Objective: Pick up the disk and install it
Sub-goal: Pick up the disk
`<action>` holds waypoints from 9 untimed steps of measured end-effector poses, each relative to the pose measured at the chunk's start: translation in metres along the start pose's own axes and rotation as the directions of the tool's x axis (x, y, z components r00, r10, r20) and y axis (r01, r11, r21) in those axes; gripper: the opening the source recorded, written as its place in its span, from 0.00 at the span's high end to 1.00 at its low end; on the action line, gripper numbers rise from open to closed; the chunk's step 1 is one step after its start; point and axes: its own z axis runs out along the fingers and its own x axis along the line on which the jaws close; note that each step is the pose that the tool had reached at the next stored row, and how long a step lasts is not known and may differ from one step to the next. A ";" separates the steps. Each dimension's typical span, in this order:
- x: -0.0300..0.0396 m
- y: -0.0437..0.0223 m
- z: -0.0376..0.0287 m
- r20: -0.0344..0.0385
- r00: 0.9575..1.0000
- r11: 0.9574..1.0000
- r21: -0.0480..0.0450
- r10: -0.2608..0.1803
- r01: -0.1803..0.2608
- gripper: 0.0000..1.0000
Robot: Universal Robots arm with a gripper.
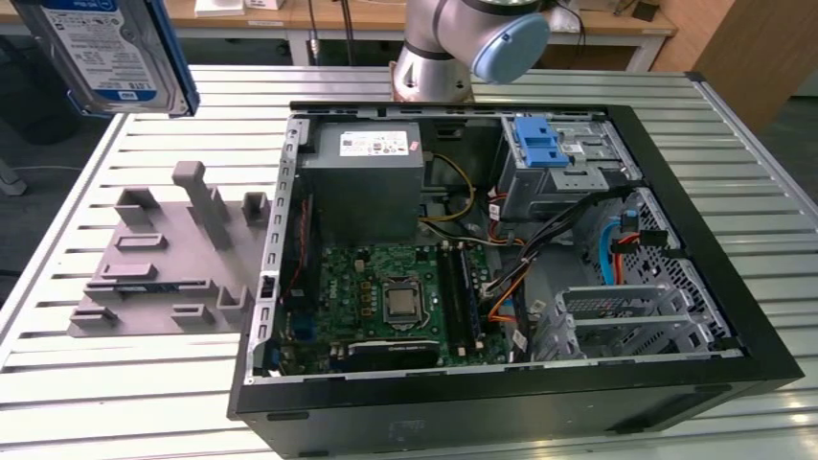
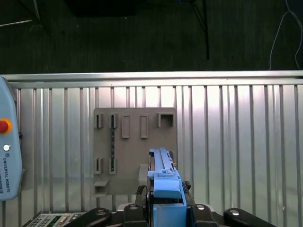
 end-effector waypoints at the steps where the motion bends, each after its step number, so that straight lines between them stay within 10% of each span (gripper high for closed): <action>1: 0.0018 -0.0004 0.0000 0.000 1.000 1.000 0.000 0.000 0.000 0.63; 9: 0.0073 -0.0080 -0.0002 0.000 1.000 1.000 0.000 0.000 0.000 0.63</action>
